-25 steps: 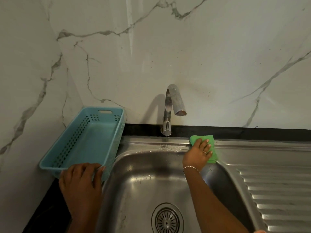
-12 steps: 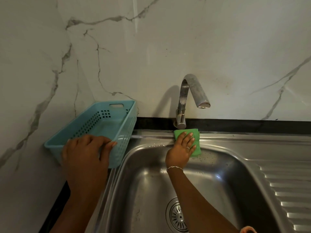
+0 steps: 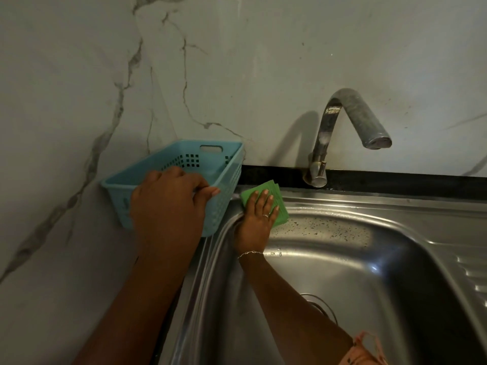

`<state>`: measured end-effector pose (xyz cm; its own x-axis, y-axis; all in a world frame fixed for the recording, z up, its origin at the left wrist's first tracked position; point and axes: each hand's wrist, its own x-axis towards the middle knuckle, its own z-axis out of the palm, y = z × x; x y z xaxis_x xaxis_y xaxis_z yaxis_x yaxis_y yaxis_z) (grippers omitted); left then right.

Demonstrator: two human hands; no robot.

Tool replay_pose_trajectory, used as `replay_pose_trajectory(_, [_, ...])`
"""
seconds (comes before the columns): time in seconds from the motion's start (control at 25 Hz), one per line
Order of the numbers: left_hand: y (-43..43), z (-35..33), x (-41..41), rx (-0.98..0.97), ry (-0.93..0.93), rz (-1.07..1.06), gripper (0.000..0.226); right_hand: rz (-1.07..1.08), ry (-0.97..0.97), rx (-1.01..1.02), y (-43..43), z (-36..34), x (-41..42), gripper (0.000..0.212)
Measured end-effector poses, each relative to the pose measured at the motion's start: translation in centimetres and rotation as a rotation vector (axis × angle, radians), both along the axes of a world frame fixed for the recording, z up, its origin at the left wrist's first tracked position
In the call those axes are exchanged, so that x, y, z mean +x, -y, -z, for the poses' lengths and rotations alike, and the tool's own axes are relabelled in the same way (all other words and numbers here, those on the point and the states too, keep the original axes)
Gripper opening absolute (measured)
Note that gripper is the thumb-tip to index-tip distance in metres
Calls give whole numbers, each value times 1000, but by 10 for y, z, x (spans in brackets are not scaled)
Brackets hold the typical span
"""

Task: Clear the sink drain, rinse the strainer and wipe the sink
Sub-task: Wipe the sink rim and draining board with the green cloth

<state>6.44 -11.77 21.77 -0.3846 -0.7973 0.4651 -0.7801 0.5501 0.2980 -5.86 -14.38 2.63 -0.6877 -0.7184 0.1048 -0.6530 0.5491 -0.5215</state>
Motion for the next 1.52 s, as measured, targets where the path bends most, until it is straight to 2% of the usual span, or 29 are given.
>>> replay_pose_trajectory(0.16, [2,-4,0,36,22,-17,30,-244,-11,9,12,-5,20,61])
replay_pose_trajectory(0.36, [1,-10,-3,97,84,-52,31,-428,30,18,8,-15,13,51])
replay_pose_trajectory(0.56, [2,-14,-5,137,123,-50,33,-547,284,-108,-27,-22,32,44])
replay_pose_trajectory(0.84, [7,-15,-5,102,77,-42,32,-681,468,-51,-92,-23,73,49])
replay_pose_trajectory(1.04, [6,-11,-5,77,56,-24,23,-800,466,-29,-142,-29,100,50])
replay_pose_trajectory(1.36, [0,2,2,128,104,-30,28,-1022,280,57,-201,-33,127,50])
replay_pose_trajectory(1.52, [-5,11,4,81,122,-29,29,-1126,221,118,-217,-35,133,51])
